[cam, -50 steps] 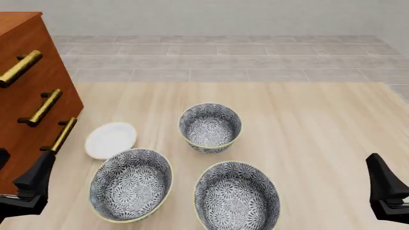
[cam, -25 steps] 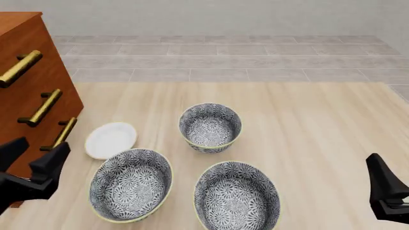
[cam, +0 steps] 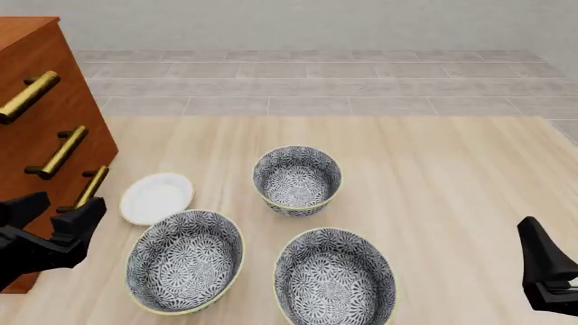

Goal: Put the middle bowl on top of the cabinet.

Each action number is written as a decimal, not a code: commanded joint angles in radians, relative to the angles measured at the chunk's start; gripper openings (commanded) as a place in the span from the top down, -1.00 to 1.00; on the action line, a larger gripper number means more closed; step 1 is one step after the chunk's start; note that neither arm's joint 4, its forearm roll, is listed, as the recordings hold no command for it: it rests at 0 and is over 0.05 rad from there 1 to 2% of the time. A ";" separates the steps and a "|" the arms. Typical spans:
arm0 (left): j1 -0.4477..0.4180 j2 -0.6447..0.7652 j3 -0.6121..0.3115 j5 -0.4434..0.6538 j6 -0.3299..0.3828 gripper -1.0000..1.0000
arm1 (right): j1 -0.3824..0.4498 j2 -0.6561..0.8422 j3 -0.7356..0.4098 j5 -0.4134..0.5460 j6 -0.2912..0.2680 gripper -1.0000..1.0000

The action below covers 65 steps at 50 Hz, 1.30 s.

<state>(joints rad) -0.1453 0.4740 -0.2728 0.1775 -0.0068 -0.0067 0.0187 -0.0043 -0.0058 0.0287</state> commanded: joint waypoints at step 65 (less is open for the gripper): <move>-0.081 0.417 0.238 -0.412 -0.173 -1.00 | 0.003 -0.005 0.002 0.005 0.007 -1.00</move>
<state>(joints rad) -0.2242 0.7869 -0.0730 -0.1032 -0.1698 -0.0031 0.0208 -0.0024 -0.0075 0.0325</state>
